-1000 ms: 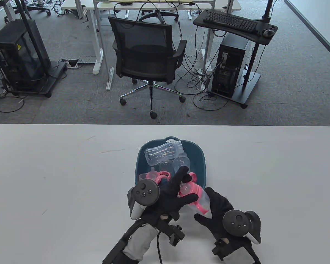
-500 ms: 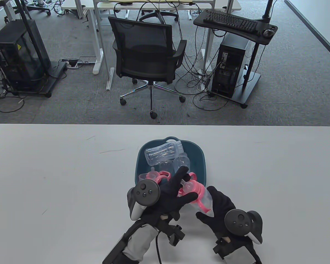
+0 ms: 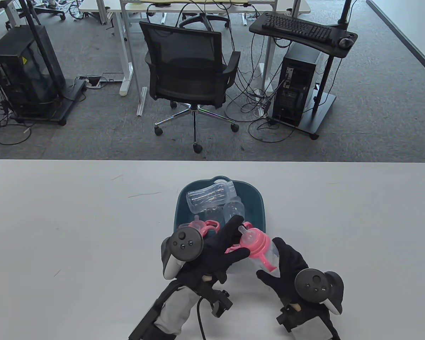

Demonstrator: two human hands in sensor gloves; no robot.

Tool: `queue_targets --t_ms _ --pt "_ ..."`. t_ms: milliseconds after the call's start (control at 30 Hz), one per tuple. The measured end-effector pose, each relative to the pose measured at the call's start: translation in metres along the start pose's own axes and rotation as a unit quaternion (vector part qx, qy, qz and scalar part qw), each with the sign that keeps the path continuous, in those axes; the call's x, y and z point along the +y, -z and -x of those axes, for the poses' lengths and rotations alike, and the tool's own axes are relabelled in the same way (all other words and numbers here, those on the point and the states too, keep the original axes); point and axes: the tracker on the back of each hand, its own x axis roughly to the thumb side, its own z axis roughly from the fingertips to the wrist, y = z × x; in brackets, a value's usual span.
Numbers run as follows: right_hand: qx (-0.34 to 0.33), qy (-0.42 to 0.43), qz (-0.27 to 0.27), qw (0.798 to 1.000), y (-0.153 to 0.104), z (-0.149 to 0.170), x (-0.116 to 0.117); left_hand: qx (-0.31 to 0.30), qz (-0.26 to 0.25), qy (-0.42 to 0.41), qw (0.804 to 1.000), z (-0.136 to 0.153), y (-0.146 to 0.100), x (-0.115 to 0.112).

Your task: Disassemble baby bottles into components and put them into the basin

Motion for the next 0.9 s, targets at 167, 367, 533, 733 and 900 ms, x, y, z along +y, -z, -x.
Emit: queue_targets --t_ms 167,367,533,733,900 --pt "-0.002 -0.001 -0.003 1.0 0.0 -0.001 0.001 0.003 -0.005 0.0 1.0 0.002 0.0 0.0" --pt "-0.013 -0.015 -0.012 1.0 0.0 -0.006 0.005 -0.001 -0.01 -0.003 1.0 0.002 -0.001 0.0" --pt "-0.019 -0.02 -0.02 0.999 0.0 -0.01 0.008 -0.004 -0.013 -0.018 1.0 0.003 -0.001 -0.001" --pt "-0.016 -0.021 -0.021 0.999 0.0 -0.01 0.008 0.0 -0.015 -0.034 0.999 0.006 -0.001 -0.006" --pt "-0.014 -0.017 -0.02 1.0 0.0 -0.009 0.007 0.002 -0.008 -0.028 1.0 0.007 -0.001 -0.007"
